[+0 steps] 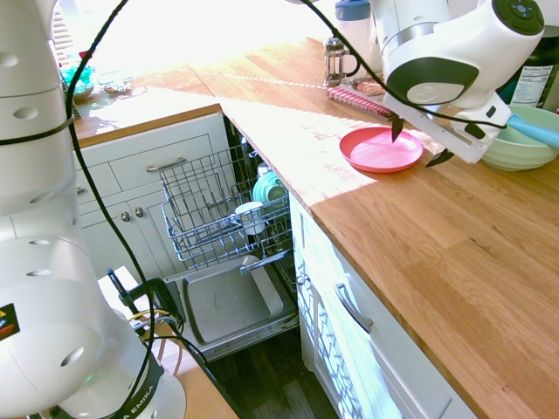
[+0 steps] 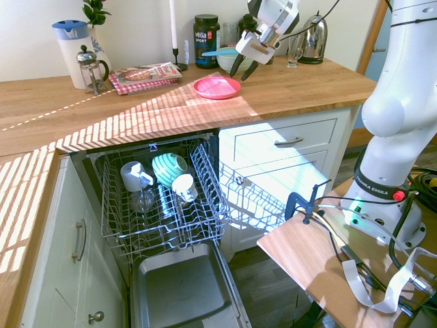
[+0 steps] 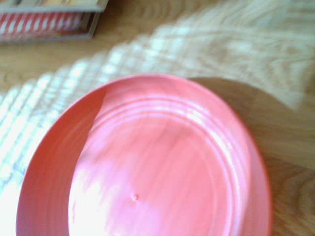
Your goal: Put the plate in the dishwasher
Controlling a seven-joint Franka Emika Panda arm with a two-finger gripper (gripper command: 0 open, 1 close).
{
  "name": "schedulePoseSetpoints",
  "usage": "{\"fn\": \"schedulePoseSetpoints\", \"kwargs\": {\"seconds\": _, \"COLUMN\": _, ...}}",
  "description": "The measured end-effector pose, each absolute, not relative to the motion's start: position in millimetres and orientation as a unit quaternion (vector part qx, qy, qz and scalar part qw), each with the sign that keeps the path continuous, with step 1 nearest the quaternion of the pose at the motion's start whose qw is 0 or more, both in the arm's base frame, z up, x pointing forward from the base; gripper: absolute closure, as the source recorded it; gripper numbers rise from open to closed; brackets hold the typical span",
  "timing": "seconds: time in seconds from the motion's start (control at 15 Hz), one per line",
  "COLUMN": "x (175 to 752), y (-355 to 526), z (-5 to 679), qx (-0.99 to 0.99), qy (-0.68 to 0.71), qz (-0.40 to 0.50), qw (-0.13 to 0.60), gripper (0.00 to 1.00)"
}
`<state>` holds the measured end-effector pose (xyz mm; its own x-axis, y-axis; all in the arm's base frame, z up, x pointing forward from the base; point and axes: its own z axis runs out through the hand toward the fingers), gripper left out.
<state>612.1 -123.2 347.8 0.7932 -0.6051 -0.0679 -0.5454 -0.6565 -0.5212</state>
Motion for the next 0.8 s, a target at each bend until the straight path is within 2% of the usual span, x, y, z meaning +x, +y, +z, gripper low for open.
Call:
{"fn": "schedulePoseSetpoints", "kwargs": {"seconds": 0.07, "x": 617, "y": -119, "z": 342, "qx": -0.912, "qy": 0.307, "qz": -0.044, "qw": 0.267, "gripper": 1.00}}
{"fn": "schedulePoseSetpoints", "kwargs": {"seconds": 0.8, "x": 629, "y": -107, "z": 321, "qx": -0.915, "qy": 0.294, "qz": -0.010, "qw": 0.275, "gripper": 1.00}}
